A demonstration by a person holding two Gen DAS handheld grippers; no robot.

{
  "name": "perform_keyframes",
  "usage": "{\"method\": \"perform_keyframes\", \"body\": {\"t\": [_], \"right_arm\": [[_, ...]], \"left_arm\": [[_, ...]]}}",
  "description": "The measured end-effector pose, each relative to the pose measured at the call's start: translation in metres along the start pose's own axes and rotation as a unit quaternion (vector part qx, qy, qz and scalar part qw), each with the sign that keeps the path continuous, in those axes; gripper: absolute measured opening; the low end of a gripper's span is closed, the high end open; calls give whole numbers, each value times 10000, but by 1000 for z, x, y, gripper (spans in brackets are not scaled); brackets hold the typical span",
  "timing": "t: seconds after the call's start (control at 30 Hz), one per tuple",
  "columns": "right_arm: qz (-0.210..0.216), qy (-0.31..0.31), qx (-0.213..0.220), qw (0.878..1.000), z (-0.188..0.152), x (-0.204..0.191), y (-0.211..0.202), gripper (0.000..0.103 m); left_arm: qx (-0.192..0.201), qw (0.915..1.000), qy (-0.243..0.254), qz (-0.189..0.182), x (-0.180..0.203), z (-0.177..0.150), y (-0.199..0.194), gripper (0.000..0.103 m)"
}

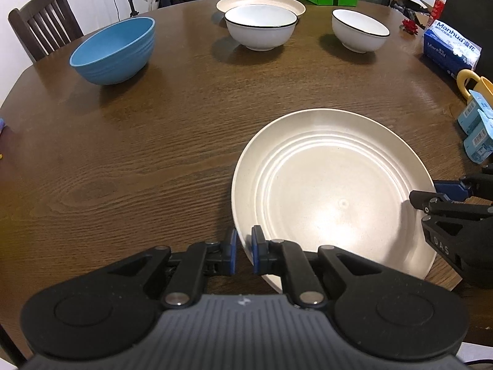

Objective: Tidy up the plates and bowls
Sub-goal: 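Open both grippers to release the rim of the stacked plates, then withdraw both open tools up and away from the stacked plates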

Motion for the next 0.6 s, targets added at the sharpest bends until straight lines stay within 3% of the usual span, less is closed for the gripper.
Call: {"method": "perform_keyframes", "body": {"t": [0.3,0.33,0.37,0.4,0.47,0.53,0.6], "right_arm": [[29,57,8,10000,1,0,2,21],[82,98,7,9999,1,1,2,24],[176,161,16,9997,1,2,1,34],[279,269,60,9992,1,4,-1,45],[392,416,181,9982,2,9,-6,54],[502,576,289,9967,3,14,-12,58],[572,709,347,9952,5,20,-16,77]], "left_arm": [[-53,9999,-89,-82,-2,3,-1,13],[-53,9998,-123,-117,-4,4,-3,16],[-40,9998,-150,-158,-5,6,-5,23],[-3,9997,-176,-168,-6,8,-8,35],[120,9995,-215,-179,-9,13,-15,45],[247,9991,-259,-220,-11,18,-24,47],[374,9985,-313,-240,-13,23,-33,67]]}}
Point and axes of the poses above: each gripper's, at about its wrist camera, not at the fingertips, and y roughly the way its jaws point, x to its right, z to its top, the point moved 7 cm from there along y, roughly the way its jaws point, and after that the axes turned 13 degrees about -y, right-handed, at the moved point
